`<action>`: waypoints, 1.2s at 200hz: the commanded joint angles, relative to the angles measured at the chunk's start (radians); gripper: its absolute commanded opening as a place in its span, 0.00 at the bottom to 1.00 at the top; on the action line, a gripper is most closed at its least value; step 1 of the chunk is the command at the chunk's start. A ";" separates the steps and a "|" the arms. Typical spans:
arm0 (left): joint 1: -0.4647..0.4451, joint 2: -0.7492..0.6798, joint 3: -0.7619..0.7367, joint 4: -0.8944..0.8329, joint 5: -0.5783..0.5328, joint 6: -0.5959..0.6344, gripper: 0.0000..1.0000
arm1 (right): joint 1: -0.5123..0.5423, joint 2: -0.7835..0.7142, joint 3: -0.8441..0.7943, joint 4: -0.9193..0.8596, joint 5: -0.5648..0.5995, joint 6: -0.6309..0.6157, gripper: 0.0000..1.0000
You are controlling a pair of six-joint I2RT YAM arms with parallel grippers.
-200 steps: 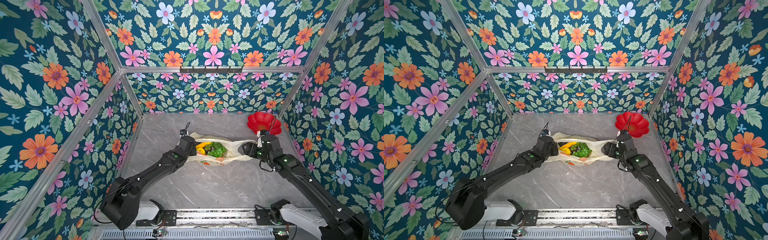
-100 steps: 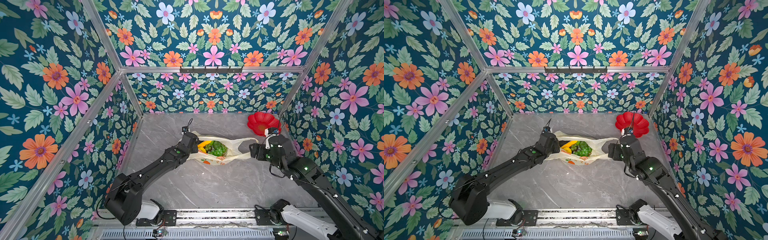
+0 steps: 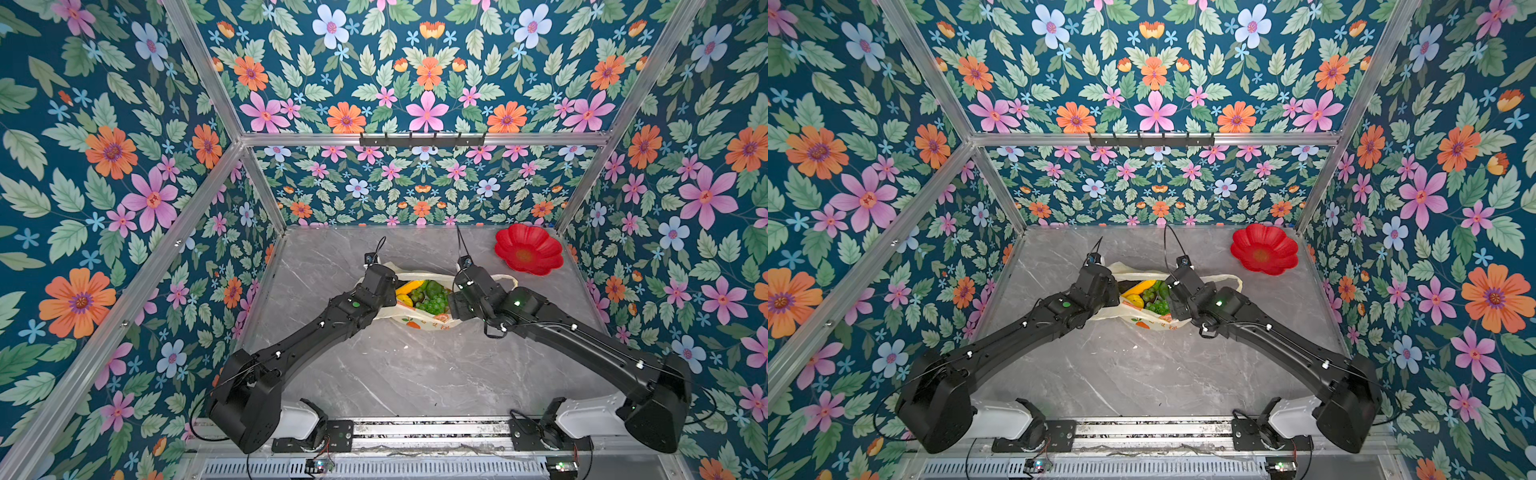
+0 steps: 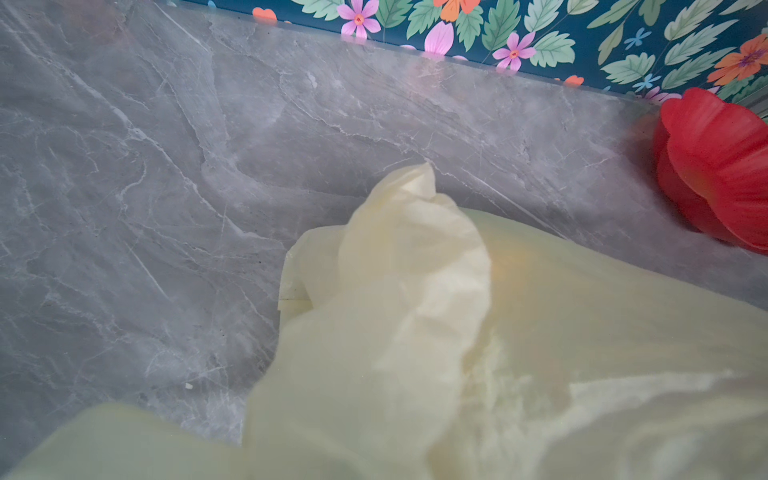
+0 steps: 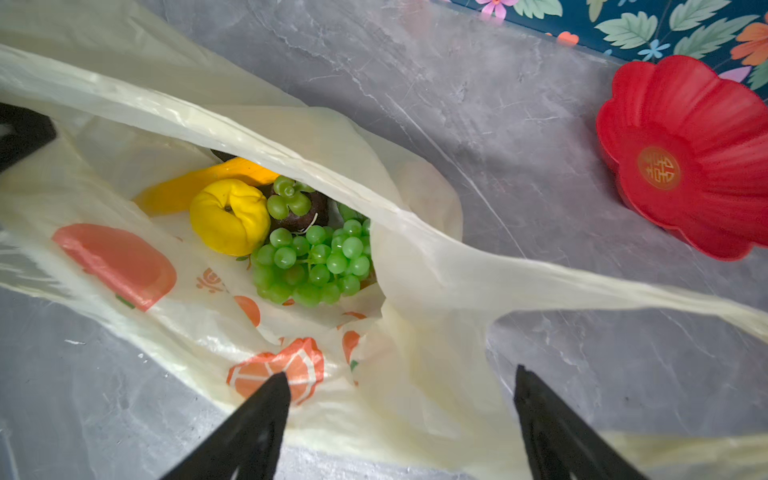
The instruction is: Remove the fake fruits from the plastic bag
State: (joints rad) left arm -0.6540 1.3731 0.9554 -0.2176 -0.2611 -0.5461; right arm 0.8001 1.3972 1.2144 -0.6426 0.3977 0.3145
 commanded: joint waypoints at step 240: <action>0.137 -0.202 -0.306 0.184 0.172 0.085 0.00 | -0.522 0.453 0.240 0.204 -0.676 0.066 0.00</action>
State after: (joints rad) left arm -0.5331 1.2209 0.6842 -0.0643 -0.0700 -0.4618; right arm 0.3317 1.8366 1.4521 -0.4690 -0.1379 0.3126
